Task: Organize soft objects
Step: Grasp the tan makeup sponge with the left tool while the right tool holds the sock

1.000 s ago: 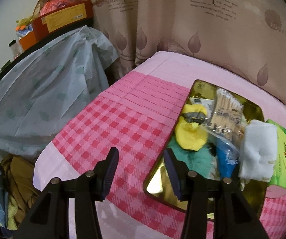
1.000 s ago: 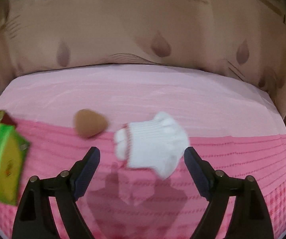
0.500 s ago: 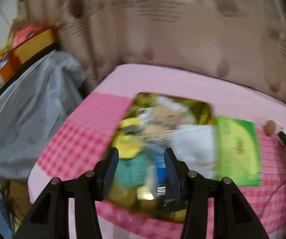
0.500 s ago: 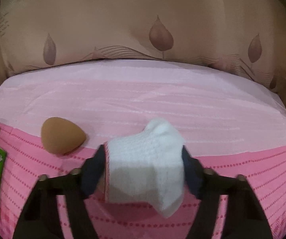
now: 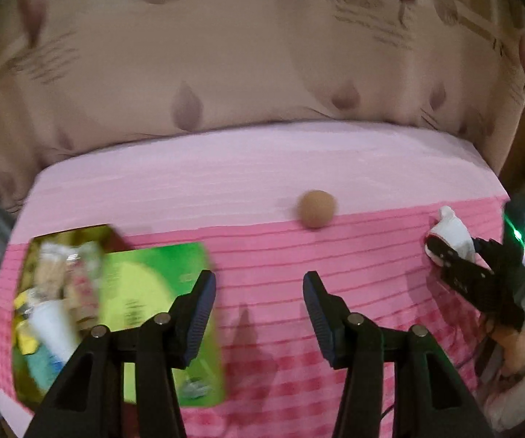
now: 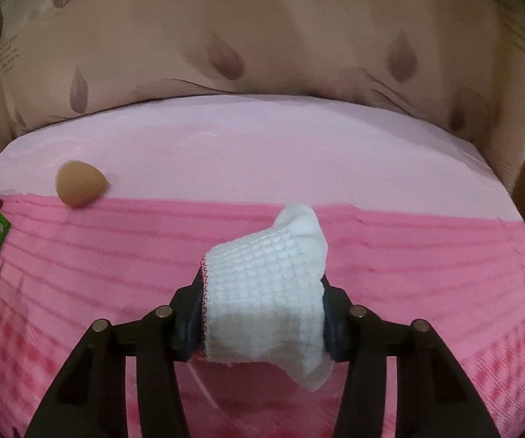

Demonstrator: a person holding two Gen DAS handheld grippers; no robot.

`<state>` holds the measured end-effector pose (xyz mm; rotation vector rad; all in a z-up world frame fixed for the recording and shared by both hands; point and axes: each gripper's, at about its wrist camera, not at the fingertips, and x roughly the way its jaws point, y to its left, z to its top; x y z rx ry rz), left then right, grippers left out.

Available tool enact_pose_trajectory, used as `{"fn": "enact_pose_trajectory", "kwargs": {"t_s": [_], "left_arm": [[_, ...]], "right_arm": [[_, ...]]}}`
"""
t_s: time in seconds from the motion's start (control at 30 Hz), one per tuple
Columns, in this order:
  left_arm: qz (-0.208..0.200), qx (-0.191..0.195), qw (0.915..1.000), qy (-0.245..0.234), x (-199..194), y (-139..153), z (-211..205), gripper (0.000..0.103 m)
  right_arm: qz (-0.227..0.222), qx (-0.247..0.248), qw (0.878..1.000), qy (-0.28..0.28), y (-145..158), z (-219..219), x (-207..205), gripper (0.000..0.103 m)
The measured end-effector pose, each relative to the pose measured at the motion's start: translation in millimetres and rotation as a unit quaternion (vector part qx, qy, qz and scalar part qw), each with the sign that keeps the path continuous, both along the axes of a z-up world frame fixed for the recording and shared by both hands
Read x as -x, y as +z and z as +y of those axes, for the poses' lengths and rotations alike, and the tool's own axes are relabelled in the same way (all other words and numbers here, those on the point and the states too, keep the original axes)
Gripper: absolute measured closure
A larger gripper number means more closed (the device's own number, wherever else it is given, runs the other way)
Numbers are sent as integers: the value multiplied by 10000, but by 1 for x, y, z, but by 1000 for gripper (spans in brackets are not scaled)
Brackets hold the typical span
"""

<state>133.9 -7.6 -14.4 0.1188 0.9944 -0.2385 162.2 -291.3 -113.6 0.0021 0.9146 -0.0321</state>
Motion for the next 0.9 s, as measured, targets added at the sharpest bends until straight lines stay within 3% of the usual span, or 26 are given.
{"fn": "enact_pose_trajectory", "kwargs": {"t_s": [0.17,0.3,0.5,0.9], "left_arm": [[481,207,9983,-263,-29,-19,-38,46],[875,236,9956,-247,-55,-37,-55,45],[1224,221,9922,-112,-87,-56,-75,43],[1472,12,9885,359,-137,-80,-82,43]], "right_arm": [[15,-238,9997,-82,-2,-18,10,53],[49,-44,10000,-32,-3,-11,6,51],[62,-244,9997,-29,-4,-17,7,49],[88,-278,9996,30,-2,-16,7,45]]}}
